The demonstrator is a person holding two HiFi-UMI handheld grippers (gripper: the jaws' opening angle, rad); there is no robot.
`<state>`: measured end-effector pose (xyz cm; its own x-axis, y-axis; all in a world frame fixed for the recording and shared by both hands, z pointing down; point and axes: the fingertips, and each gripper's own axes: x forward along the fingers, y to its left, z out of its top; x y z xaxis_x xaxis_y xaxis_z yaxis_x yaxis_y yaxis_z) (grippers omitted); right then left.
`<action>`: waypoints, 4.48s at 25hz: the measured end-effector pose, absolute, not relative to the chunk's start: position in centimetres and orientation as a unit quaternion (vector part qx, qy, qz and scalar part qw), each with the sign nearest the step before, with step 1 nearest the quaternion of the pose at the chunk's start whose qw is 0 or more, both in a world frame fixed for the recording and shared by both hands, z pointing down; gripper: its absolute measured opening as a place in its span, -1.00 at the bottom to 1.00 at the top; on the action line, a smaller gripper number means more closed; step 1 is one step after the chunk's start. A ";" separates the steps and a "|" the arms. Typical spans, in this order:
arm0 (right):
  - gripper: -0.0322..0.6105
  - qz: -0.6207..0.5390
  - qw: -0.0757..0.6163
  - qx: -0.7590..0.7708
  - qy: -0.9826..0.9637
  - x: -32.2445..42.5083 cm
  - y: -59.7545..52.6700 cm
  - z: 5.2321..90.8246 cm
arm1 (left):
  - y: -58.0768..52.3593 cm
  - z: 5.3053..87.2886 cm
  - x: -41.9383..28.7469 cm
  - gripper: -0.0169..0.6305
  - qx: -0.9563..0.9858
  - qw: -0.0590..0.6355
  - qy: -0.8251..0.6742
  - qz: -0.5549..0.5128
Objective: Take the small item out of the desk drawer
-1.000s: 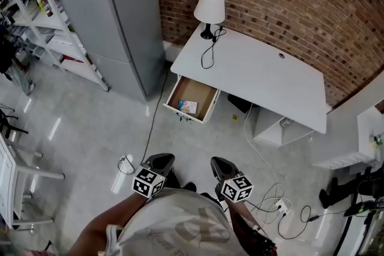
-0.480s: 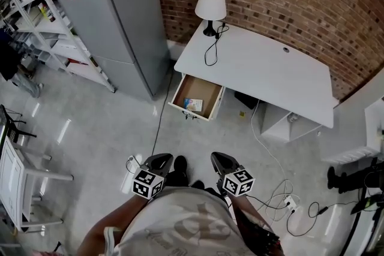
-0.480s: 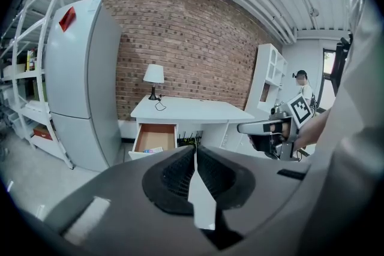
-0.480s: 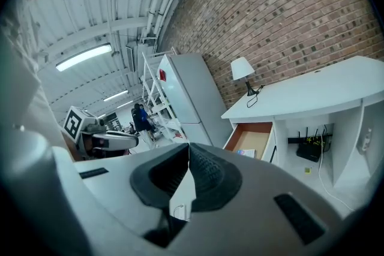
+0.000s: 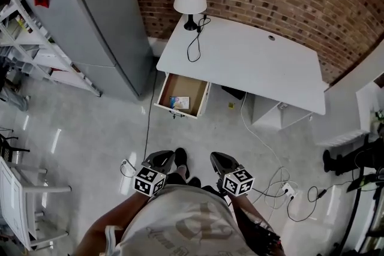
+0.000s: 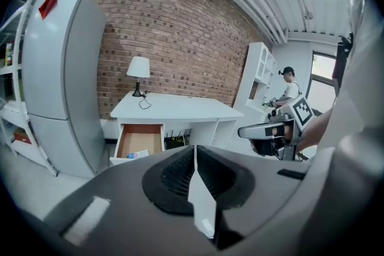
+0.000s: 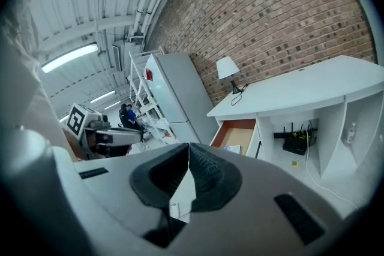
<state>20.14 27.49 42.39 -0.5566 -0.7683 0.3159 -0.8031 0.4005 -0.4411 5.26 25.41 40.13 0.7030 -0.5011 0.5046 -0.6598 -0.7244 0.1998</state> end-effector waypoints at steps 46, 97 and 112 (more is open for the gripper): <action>-0.88 0.277 0.066 0.520 -0.805 22.5 4.4 40.4 | -0.3 40.2 9.7 -0.90 0.929 0.199 -0.245 0.194; -0.88 0.286 0.237 0.150 -0.916 10.9 -8.9 49.6 | -6.9 43.2 0.5 -0.90 0.773 0.286 -0.532 0.193; -0.88 0.283 0.303 0.106 -0.904 10.3 -7.7 53.9 | -4.7 46.7 -0.1 -0.90 0.738 0.344 -0.555 0.170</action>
